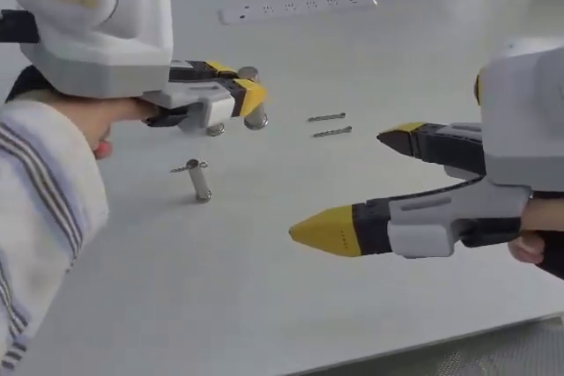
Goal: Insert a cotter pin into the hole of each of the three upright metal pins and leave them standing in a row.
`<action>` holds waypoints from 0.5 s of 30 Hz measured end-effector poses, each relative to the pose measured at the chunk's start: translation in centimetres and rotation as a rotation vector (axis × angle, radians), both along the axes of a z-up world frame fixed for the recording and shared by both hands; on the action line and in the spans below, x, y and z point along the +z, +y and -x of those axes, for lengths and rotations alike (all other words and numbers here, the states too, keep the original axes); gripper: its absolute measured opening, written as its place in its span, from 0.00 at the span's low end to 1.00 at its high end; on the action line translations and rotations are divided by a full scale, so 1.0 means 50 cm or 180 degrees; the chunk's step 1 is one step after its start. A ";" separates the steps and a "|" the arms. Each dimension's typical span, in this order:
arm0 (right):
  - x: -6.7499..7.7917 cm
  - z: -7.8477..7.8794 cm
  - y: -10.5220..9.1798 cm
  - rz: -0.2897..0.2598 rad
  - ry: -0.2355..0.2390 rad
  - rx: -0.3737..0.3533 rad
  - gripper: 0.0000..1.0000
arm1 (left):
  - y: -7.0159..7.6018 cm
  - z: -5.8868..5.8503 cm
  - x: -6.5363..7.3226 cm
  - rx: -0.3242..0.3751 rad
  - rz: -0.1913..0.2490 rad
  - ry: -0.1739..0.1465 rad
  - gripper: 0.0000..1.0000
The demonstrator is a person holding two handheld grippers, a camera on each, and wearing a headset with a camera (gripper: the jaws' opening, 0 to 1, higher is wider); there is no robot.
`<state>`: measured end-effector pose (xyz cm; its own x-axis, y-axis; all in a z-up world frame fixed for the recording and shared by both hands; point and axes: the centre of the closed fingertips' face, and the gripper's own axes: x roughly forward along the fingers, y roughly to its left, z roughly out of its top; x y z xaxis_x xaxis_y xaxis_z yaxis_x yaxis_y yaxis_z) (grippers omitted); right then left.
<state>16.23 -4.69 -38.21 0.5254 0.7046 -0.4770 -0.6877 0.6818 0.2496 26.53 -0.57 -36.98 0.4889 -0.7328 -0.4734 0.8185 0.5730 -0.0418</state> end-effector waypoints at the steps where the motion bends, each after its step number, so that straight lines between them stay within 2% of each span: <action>1: 0.001 0.001 -0.001 -0.0026 0.0013 -0.0004 0.97 | -0.005 0.005 -0.006 0.0009 0.0033 0.0056 0.09; 2: 0.002 0.001 0.000 -0.0039 0.0009 -0.0008 0.97 | -0.008 0.008 -0.010 0.0016 0.0057 0.0093 0.09; 4: 0.002 0.002 -0.001 -0.0043 0.0007 -0.0027 0.98 | -0.024 0.024 -0.010 0.0009 0.0059 0.0102 0.09; 15: -0.010 0.009 -0.005 -0.0039 0.0044 -0.0004 0.98 | -0.025 0.082 -0.067 -0.0085 -0.0060 0.0225 0.09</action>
<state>15.77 -4.93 -38.72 0.5197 0.7097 -0.4756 -0.6832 0.6795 0.2675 22.43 -1.81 -40.33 0.4341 -0.7357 -0.5199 0.8289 0.5522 -0.0893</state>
